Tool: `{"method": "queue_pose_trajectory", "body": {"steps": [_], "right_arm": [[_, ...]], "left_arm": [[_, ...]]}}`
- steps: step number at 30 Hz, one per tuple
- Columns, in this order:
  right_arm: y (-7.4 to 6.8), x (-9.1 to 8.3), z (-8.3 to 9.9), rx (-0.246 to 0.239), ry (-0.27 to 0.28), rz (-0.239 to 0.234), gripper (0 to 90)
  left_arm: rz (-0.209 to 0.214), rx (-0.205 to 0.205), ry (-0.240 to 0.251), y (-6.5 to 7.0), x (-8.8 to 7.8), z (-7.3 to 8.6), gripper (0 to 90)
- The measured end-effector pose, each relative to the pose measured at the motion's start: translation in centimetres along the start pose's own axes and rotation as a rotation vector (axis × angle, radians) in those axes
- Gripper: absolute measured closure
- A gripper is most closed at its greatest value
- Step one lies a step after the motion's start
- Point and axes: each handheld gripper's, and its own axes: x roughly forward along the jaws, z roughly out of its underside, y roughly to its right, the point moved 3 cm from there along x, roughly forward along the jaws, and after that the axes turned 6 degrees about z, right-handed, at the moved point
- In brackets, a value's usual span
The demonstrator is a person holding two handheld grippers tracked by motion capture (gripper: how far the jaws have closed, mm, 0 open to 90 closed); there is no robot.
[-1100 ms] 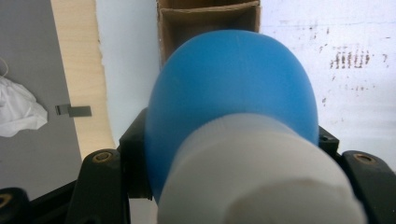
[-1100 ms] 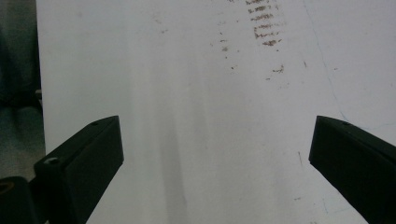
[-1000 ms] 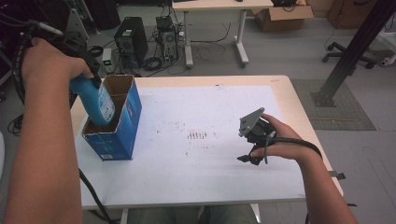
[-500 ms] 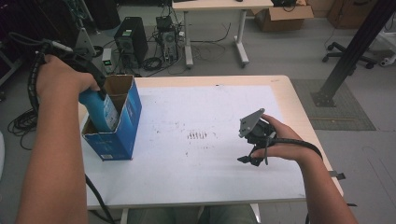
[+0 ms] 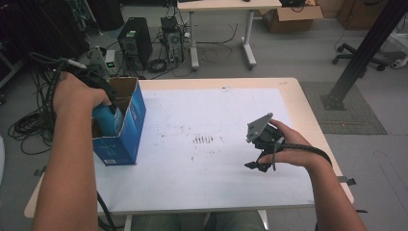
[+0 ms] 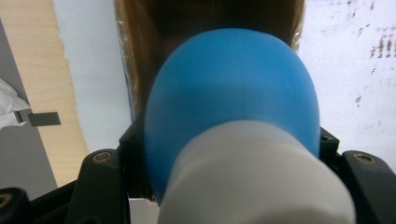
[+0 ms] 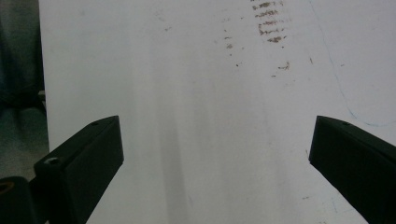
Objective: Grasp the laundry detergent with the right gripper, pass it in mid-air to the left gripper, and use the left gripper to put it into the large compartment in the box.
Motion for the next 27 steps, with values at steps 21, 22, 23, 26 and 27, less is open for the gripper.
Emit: {"method": "queue_pose_trajectory", "body": {"steps": [21,22,23,26,27], "right_arm": [[-0.2,0.5,0.1,0.001,0.004,-0.008,3.1],[-0.2,0.5,0.1,0.004,0.002,-0.007,3.1],[-0.2,0.5,0.2,0.005,0.002,-0.006,3.1],[-0.3,0.5,0.3,0.008,0.002,-0.007,3.1],[-0.2,0.5,0.3,0.008,0.002,-0.008,3.1]], "left_arm": [[-0.011,-0.007,-0.022,-0.9,4.0,-0.1,38.1],[-0.012,-0.007,-0.021,-0.9,4.1,-0.1,38.1],[-0.012,-0.005,-0.027,-0.9,4.3,-0.1,38.0],[-0.013,0.000,-0.027,-0.9,4.6,-0.2,38.0],[-0.013,0.003,-0.029,-0.9,4.7,-0.3,38.0]]}}
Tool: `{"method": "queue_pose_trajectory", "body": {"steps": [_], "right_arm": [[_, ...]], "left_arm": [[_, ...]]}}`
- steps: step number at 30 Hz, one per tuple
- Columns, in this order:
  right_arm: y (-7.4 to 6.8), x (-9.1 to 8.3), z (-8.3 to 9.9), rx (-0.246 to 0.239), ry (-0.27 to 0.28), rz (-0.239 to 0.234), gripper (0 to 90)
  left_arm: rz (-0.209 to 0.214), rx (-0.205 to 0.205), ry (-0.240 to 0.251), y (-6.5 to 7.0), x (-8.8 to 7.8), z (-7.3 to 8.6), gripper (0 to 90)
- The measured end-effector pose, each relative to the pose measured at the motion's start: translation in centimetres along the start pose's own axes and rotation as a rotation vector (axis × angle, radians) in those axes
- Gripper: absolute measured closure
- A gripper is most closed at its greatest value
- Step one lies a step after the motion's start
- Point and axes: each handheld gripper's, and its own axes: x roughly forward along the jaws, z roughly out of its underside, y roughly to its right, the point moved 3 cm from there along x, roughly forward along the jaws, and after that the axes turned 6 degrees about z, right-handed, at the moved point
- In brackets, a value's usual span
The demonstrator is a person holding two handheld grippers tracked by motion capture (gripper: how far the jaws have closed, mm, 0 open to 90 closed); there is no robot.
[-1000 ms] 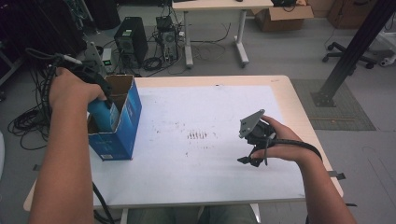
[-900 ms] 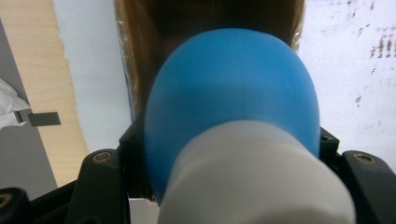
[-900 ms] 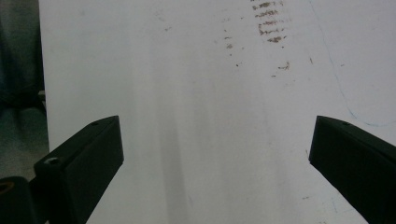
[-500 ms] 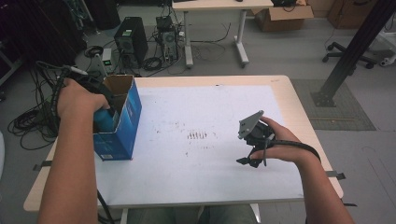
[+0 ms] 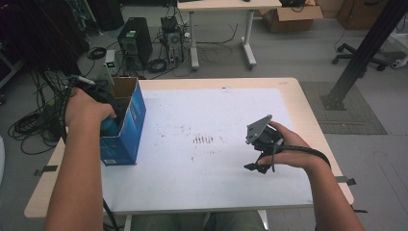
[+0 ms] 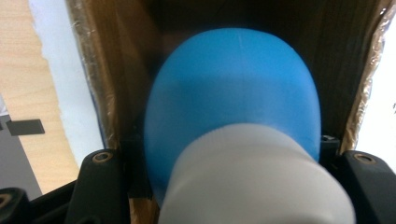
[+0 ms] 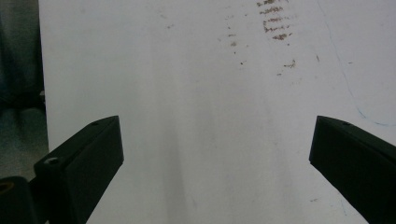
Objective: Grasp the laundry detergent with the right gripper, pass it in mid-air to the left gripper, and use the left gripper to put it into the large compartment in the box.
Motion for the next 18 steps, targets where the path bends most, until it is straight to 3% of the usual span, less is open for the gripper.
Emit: {"method": "queue_pose_trajectory", "body": {"steps": [18], "right_arm": [[0.0,0.3,0.2,0.007,-0.001,-0.004,3.1]], "left_arm": [[-0.002,0.002,-0.023,-0.3,1.3,-0.3,38.0]]}}
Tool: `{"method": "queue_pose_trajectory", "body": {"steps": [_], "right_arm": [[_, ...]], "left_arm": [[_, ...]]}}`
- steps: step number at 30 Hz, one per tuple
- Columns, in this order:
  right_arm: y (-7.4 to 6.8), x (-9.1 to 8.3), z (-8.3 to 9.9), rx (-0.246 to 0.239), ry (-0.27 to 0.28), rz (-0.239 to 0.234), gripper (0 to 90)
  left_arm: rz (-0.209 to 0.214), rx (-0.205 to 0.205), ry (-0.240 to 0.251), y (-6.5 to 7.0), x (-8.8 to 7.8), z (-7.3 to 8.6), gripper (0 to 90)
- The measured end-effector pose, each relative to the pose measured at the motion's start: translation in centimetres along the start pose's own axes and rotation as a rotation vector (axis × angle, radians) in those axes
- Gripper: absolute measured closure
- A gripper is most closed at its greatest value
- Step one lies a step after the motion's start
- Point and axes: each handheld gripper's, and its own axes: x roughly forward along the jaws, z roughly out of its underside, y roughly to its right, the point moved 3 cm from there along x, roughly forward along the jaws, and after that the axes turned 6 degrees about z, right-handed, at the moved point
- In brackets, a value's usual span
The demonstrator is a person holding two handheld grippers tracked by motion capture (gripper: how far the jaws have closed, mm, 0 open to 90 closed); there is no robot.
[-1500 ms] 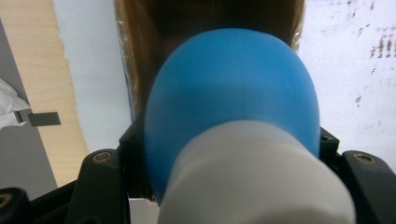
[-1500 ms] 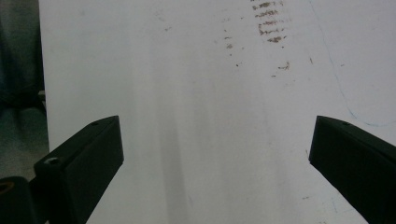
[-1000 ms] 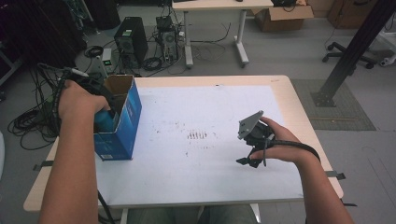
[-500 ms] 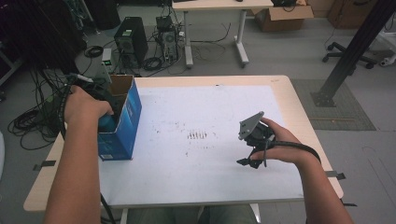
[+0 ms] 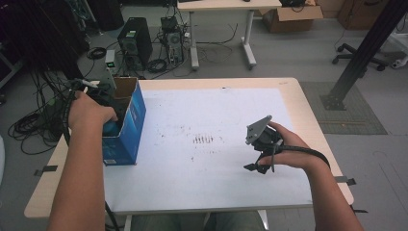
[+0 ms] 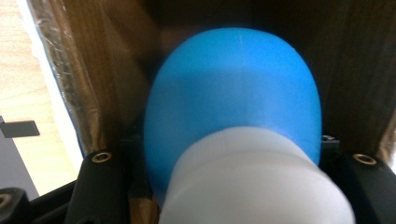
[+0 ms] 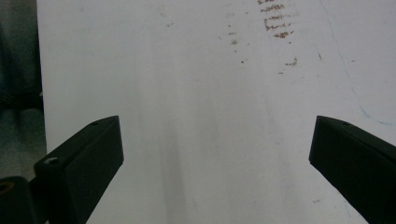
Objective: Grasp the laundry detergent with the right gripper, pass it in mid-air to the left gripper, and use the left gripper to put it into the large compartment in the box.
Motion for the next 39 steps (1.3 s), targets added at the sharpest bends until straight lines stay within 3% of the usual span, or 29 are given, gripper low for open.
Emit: {"method": "queue_pose_trajectory", "body": {"steps": [23,39], "right_arm": [[-0.23,-0.20,0.04,-0.003,0.009,0.004,3.1],[-0.40,-0.13,0.26,0.000,0.014,0.003,3.1]], "left_arm": [[0.004,0.025,0.022,0.27,0.36,0.27,36.6],[-0.009,0.020,0.045,0.56,-0.22,0.53,33.6]]}}
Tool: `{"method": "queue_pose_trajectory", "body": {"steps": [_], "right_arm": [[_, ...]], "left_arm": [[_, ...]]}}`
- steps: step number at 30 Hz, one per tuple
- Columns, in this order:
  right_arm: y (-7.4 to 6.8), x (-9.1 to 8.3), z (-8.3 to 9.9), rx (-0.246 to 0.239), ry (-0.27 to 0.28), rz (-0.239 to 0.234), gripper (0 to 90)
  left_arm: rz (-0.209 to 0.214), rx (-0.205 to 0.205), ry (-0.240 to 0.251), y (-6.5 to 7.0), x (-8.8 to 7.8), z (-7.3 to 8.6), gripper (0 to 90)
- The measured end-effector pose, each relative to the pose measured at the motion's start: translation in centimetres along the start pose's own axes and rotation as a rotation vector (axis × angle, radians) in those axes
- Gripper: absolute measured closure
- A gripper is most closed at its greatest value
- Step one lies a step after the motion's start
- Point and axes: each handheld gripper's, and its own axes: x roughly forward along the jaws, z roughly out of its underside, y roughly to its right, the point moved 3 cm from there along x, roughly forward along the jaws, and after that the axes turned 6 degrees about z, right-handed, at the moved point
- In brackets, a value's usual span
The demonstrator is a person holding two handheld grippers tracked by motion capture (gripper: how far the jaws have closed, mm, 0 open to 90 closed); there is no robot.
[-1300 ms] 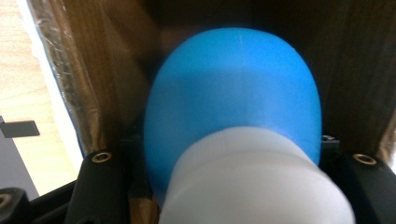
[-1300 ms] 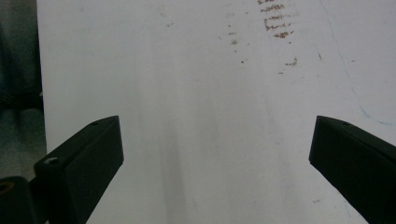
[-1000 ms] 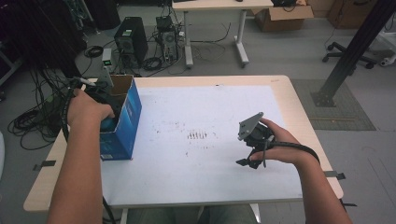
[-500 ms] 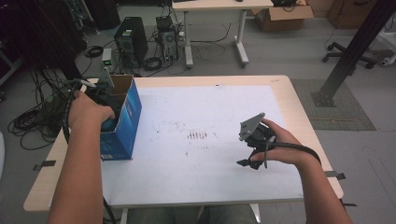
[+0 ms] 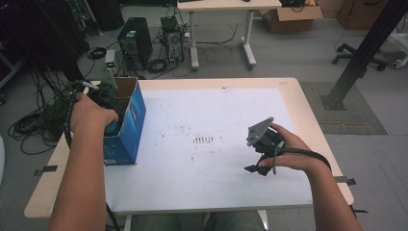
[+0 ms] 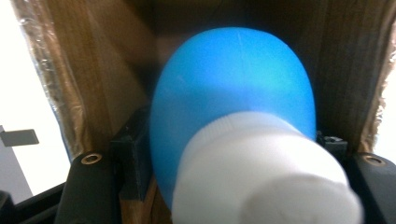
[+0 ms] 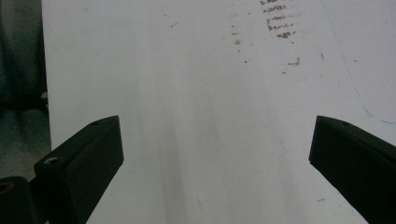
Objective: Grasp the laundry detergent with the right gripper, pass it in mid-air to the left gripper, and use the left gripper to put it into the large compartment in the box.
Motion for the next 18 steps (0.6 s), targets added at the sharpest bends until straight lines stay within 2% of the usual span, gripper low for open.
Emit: {"method": "queue_pose_trajectory", "body": {"steps": [12,14,18], "right_arm": [[-0.1,-0.3,0.0,-0.001,0.000,0.005,3.1],[0.0,-0.4,0.0,0.000,0.003,0.007,3.1],[-0.1,-0.5,-0.2,-0.002,0.007,0.009,3.1]], "left_arm": [[-0.013,-0.007,0.013,0.2,-1.0,0.3,28.9],[-0.024,0.002,0.017,0.3,-1.3,0.4,28.6],[-0.019,-0.001,0.027,0.4,-1.9,0.7,26.0]]}}
